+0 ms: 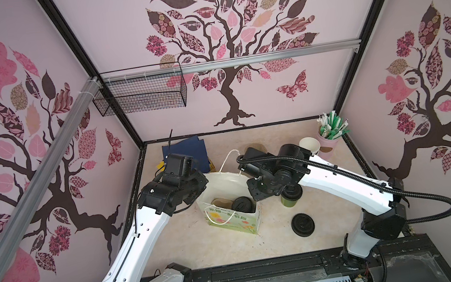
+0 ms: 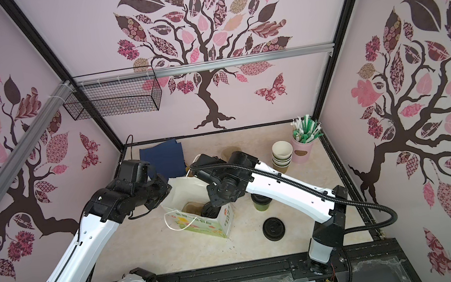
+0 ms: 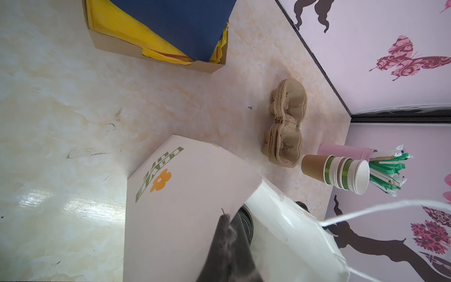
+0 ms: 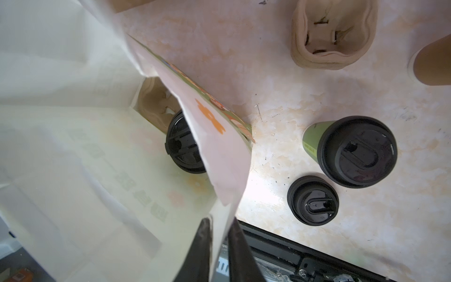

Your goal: Pack the takeout coffee

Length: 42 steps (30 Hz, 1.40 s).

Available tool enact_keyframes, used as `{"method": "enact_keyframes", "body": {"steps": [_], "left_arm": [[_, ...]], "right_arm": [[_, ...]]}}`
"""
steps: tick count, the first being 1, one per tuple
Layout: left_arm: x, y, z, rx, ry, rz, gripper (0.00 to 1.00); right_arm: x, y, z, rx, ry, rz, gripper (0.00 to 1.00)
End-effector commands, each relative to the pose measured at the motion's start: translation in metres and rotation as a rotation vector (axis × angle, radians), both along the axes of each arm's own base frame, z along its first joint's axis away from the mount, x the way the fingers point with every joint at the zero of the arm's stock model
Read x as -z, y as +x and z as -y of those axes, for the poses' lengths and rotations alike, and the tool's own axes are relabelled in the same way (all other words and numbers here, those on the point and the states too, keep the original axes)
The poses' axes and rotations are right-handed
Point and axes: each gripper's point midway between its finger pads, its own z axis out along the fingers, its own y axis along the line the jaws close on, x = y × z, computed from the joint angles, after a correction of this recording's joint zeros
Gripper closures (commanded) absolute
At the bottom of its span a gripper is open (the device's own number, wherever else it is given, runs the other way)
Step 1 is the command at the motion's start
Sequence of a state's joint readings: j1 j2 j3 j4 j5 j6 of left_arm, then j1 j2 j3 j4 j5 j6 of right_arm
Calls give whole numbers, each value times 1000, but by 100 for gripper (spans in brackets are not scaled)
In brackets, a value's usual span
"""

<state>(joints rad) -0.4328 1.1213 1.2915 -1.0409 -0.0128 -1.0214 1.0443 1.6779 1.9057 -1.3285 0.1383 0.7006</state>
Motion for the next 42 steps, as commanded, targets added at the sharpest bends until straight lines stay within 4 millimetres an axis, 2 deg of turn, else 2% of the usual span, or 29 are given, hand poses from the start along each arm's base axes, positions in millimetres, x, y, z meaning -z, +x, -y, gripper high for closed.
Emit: {"method": "enact_keyframes", "body": {"steps": [1, 4, 6, 7, 8, 11, 17, 22, 28, 34, 36, 39, 42], "left_arm": [[0, -4, -10, -37, 15, 28, 79], [-8, -6, -21, -25, 58, 82, 49], [-11, -7, -34, -14, 104, 109, 35], [-15, -7, -40, -1, 127, 126, 24], [-19, -7, -42, 35, 144, 153, 19], [-32, -4, -37, 180, 167, 224, 16], [-53, 4, -21, 450, 258, 340, 14], [-74, 14, -8, 601, 336, 495, 14], [-62, 26, 1, 753, 435, 489, 14], [-38, 38, 5, 860, 483, 426, 18], [-36, 42, 5, 885, 501, 416, 22], [-37, 47, 11, 910, 491, 435, 37], [-33, 56, 13, 917, 493, 436, 50]], "right_arm": [[-8, 14, 4, 78, -15, 49, 92], [-10, 28, 1, 25, -13, 66, 99], [-10, 38, 1, -8, -25, 82, 100], [-11, 43, 0, -28, -29, 89, 100], [-12, 48, -2, -53, -29, 95, 100], [-12, 65, -5, -94, -34, 106, 100], [-6, 88, -13, -145, -59, 97, 98], [0, 101, -16, -136, -76, 92, 98], [-1, 113, -19, -122, -61, 107, 97], [-11, 125, -24, -101, -33, 133, 81], [-18, 127, -26, -94, -19, 145, 74], [-38, 129, -25, -63, 17, 183, 63], [-59, 123, -19, -36, 65, 205, 56]]}}
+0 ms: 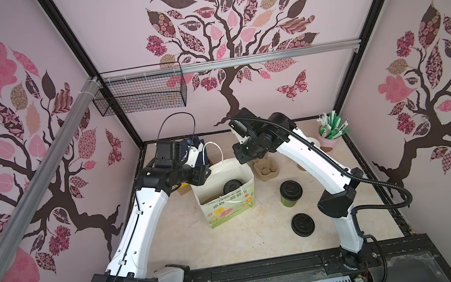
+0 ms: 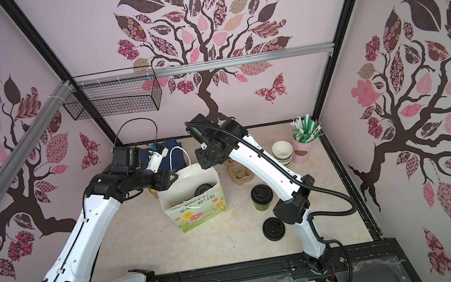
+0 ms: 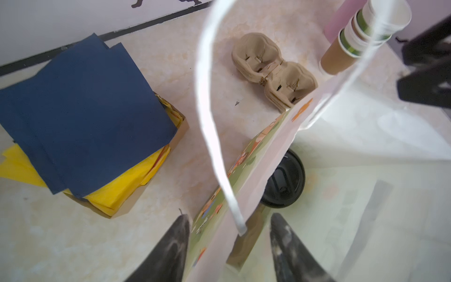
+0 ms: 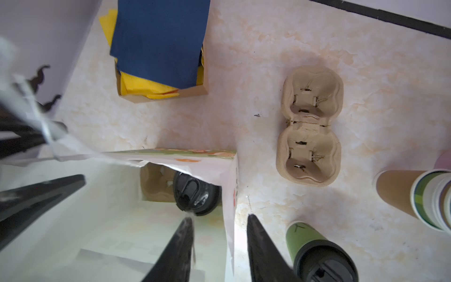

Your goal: Pack the takeout coffee

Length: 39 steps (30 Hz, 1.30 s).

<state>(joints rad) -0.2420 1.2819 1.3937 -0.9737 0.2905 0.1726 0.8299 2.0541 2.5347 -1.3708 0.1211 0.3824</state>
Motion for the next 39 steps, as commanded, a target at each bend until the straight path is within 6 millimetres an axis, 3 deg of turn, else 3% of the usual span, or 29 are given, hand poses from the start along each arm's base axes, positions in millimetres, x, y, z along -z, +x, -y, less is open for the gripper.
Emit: {"method": "enact_keyframes", "body": {"steps": [1, 3, 7, 11, 14, 23, 31, 34, 39], "left_arm": [[-24, 11, 7, 51, -6, 76, 53], [-22, 13, 8, 64, -10, 63, 59], [-20, 13, 13, 88, -32, 48, 73], [-16, 12, 20, 97, -72, 16, 89], [-14, 9, 22, 87, -98, -10, 96], [-23, 3, 18, -96, -248, -39, 100], [-18, -4, 17, -322, -445, -124, 100], [-15, -10, 22, -380, -481, -124, 100], [-5, -21, 34, -442, -537, -158, 100]], "right_arm": [[-16, -11, 14, 42, 23, -7, 55], [-21, -22, 25, 58, 31, -21, 52], [-14, -52, 46, 94, 71, -93, 46], [2, -80, 50, 137, 164, -207, 45], [12, -89, 51, 211, 230, -271, 45], [11, -85, 72, 457, 316, -268, 48], [5, -83, 56, 446, 364, -310, 45], [4, -78, 65, 460, 321, -267, 45], [-14, -66, 76, 435, 248, -156, 42]]}}
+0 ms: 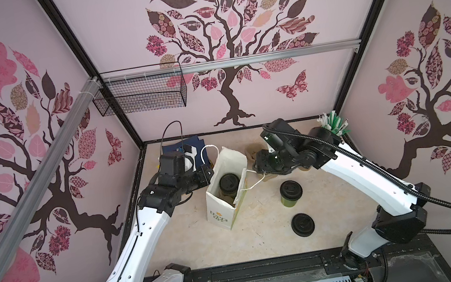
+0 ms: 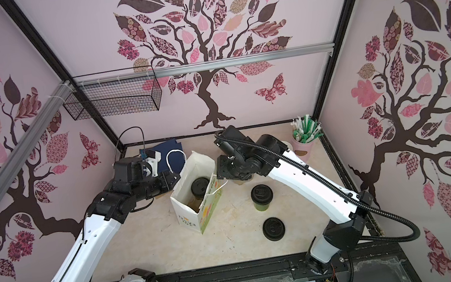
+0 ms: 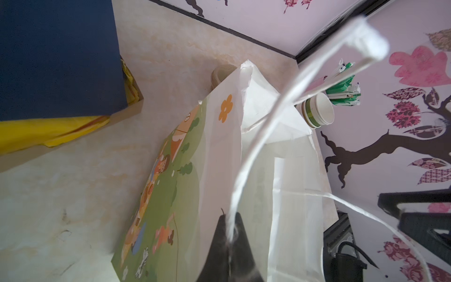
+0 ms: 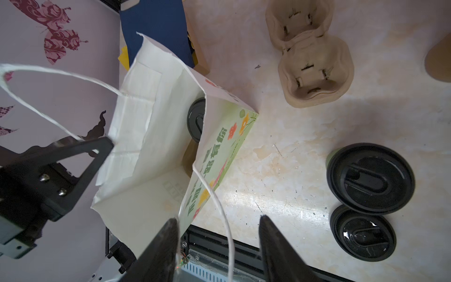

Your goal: Pack the takeout coffee

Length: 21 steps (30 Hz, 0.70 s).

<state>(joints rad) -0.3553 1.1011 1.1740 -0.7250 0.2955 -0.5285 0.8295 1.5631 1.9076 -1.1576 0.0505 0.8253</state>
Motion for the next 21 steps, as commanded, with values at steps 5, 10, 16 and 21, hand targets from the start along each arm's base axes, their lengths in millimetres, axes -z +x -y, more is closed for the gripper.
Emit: {"method": "enact_keyframes", "body": {"steps": [5, 10, 16, 21], "left_arm": [[5, -3, -8, -217, -152, -24, 100], [6, -10, -14, -274, -213, -40, 99], [-5, -15, -20, -273, -188, -3, 55], [-15, -23, -25, -227, -105, 34, 36]], "right_arm": [[-5, 3, 9, 22, -76, -8, 36], [14, -1, -9, -51, -77, -82, 29], [39, 2, -20, -81, -133, -132, 28], [56, 5, -28, -119, -168, -153, 36]]}}
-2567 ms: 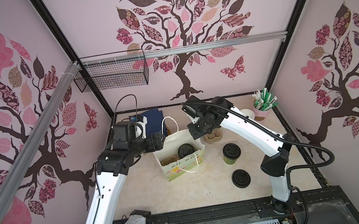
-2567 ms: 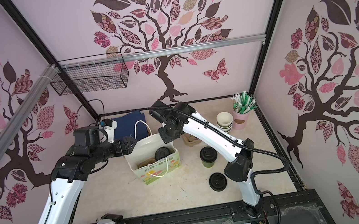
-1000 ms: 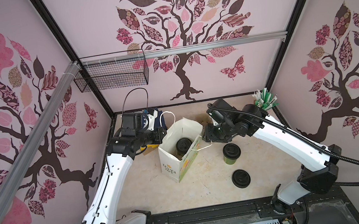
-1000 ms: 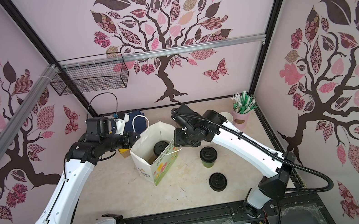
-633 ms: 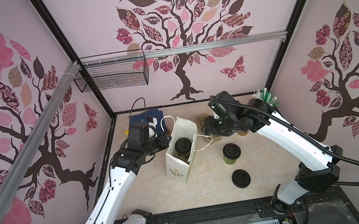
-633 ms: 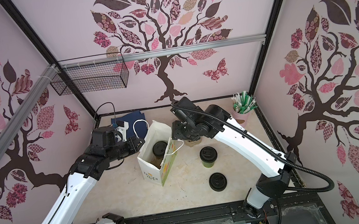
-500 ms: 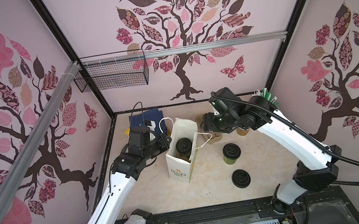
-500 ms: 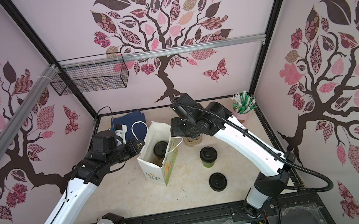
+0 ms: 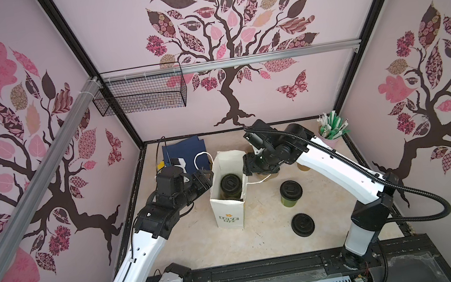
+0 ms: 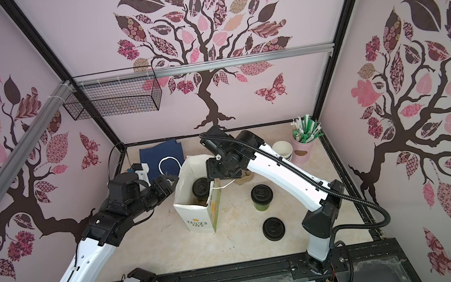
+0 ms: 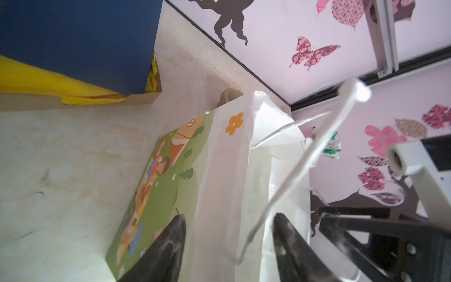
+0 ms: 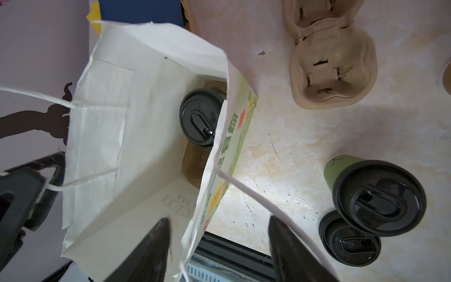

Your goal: Pack the takeout coffee

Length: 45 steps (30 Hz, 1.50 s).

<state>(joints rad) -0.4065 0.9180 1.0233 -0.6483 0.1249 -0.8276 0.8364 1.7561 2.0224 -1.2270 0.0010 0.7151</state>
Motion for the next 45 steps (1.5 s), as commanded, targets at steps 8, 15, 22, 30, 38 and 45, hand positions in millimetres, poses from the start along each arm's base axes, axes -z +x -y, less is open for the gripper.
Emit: {"method": "enact_keyframes", "body": {"steps": [8, 15, 22, 30, 38, 45], "left_arm": [[-46, -7, -10, 127, 64, 87, 21], [-49, -14, 2, 241, 75, 47, 17], [-36, -13, -6, 254, 177, -37, 20], [-35, -6, -6, 257, 187, -39, 31], [-38, -10, -8, 217, 150, -8, 24], [-38, -11, -11, 195, 149, -5, 18]], "right_arm": [[15, 2, -11, -58, -45, -42, 46], [33, 14, -9, -117, -129, 2, 49], [25, 22, -10, -147, -147, 33, 60], [34, 22, -8, -163, -188, 7, 75], [35, 30, -4, -208, -224, 71, 85], [34, 39, 2, -229, -262, 121, 78]]}}
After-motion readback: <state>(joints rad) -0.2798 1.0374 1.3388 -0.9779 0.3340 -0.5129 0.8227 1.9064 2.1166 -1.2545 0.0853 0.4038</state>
